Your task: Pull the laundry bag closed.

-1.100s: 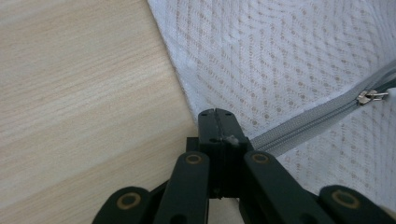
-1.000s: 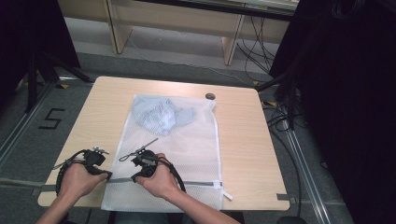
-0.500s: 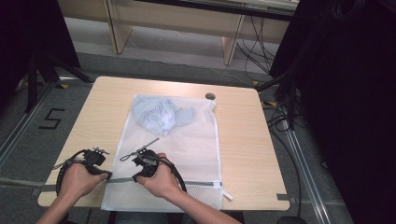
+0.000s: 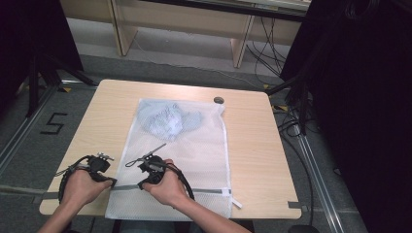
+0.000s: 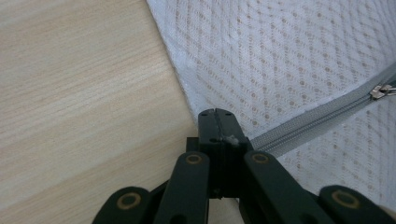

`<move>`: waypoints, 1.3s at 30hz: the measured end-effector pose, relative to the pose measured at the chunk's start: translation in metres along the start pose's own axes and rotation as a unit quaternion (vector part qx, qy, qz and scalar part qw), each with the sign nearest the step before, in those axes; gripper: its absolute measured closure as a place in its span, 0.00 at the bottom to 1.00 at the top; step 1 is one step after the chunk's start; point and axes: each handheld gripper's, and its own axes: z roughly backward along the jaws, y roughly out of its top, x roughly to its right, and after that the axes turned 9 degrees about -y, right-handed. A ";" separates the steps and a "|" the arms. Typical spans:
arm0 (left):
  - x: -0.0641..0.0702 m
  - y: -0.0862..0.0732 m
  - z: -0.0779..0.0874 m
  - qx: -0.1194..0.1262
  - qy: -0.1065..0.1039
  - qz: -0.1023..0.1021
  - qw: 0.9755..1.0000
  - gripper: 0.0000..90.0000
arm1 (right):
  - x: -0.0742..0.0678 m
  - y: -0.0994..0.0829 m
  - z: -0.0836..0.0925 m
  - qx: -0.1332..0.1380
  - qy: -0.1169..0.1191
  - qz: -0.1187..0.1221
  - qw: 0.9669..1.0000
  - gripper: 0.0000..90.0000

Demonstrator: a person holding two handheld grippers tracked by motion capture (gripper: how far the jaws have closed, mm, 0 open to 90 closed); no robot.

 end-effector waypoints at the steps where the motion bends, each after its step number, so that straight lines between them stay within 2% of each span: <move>1: 0.000 0.000 0.000 0.000 0.001 0.000 1.000 1.00 | 0.000 0.000 0.000 0.000 0.000 0.000 1.000 0.97; 4: 0.002 0.000 -0.001 0.007 0.002 0.003 1.000 1.00 | 0.000 0.000 -0.001 0.003 0.005 0.000 1.000 0.97; 5: 0.002 0.000 -0.001 0.006 0.002 0.003 1.000 1.00 | 0.000 -0.001 -0.001 -0.005 -0.001 0.002 1.000 0.97; 8: 0.000 0.000 0.000 -0.001 0.001 -0.002 1.000 1.00 | 0.001 -0.001 -0.002 -0.002 0.002 0.004 1.000 0.97; 10: 0.001 0.000 -0.001 0.005 0.000 0.001 1.000 1.00 | 0.001 -0.002 0.000 -0.006 0.002 -0.005 1.000 0.97; 14: 0.001 0.000 -0.001 0.004 0.000 0.000 1.000 1.00 | 0.003 -0.003 0.000 -0.002 0.002 0.005 1.000 0.97; 15: 0.001 0.000 -0.001 0.005 0.000 0.000 1.000 1.00 | 0.002 -0.004 0.002 -0.009 0.006 -0.007 1.000 0.97; 17: 0.001 0.000 -0.001 0.006 0.000 0.002 1.000 1.00 | 0.004 -0.004 0.002 -0.005 0.004 -0.001 1.000 0.97; 25: 0.001 0.000 -0.001 0.004 0.000 0.001 1.000 1.00 | 0.006 -0.007 0.005 -0.008 -0.001 -0.008 1.000 0.97; 33: 0.000 0.000 0.000 -0.001 0.000 -0.005 1.000 1.00 | 0.009 -0.009 0.006 -0.003 0.004 -0.006 1.000 0.97; 34: 0.001 0.000 -0.001 0.005 -0.001 0.001 1.000 1.00 | 0.010 -0.010 0.006 -0.001 -0.002 -0.008 1.000 0.97; 37: 0.000 0.000 0.000 -0.001 0.001 -0.004 1.000 1.00 | 0.010 -0.010 0.007 -0.005 0.001 -0.009 1.000 0.97; 39: 0.002 0.000 -0.001 0.006 0.001 0.003 1.000 1.00 | 0.011 -0.011 0.008 -0.006 0.004 -0.010 1.000 0.97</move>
